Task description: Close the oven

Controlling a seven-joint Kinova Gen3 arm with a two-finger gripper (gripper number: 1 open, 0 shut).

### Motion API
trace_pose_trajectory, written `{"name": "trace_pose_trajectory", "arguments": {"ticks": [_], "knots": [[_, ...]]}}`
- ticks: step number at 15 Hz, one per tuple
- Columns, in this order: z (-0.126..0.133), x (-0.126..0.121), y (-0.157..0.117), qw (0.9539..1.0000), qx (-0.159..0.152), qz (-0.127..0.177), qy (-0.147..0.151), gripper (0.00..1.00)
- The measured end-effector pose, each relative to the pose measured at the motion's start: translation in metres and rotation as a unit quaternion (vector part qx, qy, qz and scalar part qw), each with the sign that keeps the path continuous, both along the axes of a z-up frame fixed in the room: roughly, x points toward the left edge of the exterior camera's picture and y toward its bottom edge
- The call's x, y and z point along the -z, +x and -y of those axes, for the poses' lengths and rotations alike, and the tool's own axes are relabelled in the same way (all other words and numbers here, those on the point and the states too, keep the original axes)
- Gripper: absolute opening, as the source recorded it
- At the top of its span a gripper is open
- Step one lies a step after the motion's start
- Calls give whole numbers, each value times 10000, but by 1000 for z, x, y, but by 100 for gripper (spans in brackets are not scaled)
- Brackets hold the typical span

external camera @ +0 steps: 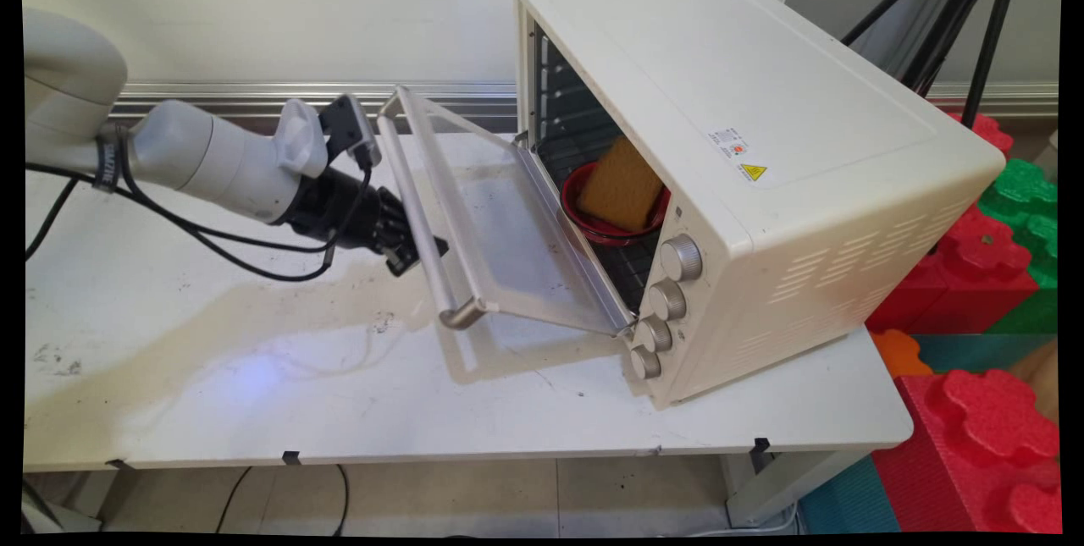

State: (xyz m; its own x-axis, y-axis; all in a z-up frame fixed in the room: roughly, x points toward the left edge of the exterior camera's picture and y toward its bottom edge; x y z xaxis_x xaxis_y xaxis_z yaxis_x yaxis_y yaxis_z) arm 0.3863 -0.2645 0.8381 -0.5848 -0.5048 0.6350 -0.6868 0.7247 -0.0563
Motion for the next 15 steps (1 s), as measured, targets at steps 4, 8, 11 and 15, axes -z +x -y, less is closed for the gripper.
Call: {"name": "trace_pose_trajectory", "arguments": {"ticks": [4,8,11,15], "knots": [[4,-16,-8,9998,-55,-123,-131,0],[14,-38,-21,9990,-108,-292,-308,0],[23,-55,-31,9980,-151,-422,-450,0],[33,-73,-40,9966,-186,-550,-590,0]]}}
